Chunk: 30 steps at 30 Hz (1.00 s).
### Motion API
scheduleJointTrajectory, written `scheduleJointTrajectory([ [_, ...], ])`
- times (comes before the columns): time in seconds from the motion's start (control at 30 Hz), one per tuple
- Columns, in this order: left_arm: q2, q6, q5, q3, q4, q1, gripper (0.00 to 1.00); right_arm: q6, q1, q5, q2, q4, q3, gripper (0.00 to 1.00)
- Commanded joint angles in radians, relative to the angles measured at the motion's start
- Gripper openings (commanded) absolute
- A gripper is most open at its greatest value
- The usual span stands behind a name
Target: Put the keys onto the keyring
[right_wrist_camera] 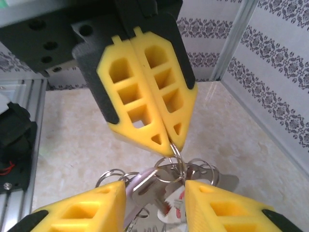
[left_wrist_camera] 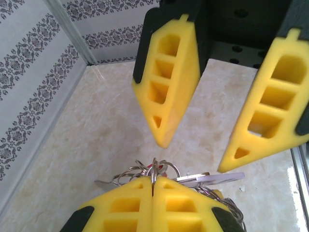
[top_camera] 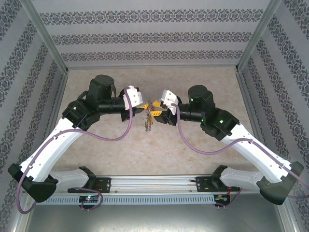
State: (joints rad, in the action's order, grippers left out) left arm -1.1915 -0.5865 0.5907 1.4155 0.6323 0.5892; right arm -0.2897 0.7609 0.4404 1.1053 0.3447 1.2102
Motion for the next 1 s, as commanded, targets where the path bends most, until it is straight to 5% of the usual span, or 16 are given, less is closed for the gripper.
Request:
scheduleJointTrajectory([
  [0.0,0.018,0.022,0.029,-0.007,-0.086,-0.003,0.0,0.057,-0.011,0.043,-0.015,-0.041,-0.017,0.36],
  [0.4,0.03,0.022,0.023,-0.016,-0.086,-0.005,0.0,0.098,-0.008,0.08,0.041,-0.051,0.002,0.34],
  [0.97,0.029,0.034,0.041,-0.016,-0.098,-0.018,0.0,0.052,-0.016,-0.072,0.025,0.004,-0.042,0.19],
])
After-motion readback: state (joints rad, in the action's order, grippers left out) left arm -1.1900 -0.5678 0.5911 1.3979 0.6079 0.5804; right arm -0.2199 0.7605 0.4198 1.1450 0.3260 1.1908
